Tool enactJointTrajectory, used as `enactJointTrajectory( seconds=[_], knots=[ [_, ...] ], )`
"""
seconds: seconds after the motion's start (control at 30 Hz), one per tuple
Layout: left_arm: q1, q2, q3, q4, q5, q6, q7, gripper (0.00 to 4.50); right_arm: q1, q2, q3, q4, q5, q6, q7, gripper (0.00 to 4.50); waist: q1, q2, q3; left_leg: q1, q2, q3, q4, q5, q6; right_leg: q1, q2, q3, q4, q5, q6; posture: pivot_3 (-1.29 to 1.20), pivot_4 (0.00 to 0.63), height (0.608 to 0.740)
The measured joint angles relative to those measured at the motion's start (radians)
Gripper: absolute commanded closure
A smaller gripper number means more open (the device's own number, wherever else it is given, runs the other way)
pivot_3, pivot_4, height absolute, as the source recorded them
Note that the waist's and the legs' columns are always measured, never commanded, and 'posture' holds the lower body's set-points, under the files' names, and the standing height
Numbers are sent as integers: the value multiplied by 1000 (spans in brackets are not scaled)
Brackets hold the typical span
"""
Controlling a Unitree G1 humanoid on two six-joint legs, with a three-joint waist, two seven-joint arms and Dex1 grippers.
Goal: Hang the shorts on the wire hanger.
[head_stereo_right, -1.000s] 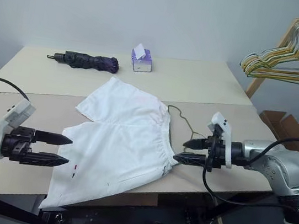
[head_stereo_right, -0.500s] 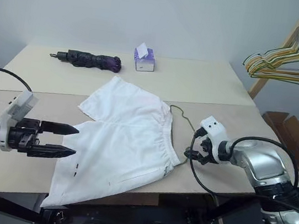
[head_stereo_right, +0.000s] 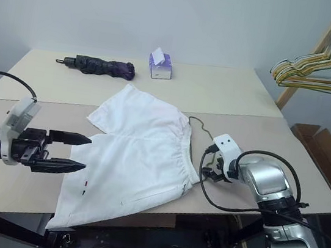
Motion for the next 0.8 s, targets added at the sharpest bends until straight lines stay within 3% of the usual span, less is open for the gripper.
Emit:
enactJointTrajectory(
  seconds=[0.37, 0.8],
  knots=[
    [-35, -39, -12, 5, 27, -43, -7, 0, -6, 14, 0, 59, -79, -48, -13, 4466, 1, -1, 0, -1, 0, -1, 3, 0, 0, 1, 0, 0, 0, 1, 1, -16, 22, 740],
    [-135, -102, -74, 46, 69, -66, -3, 0, -31, 27, -127, 193, -163, -113, -115, 4487, -16, 0, -1, -5, -1, -1, 6, 0, 0, 0, 0, 1, 0, 3, 2, -62, 0, 740]
  ],
)
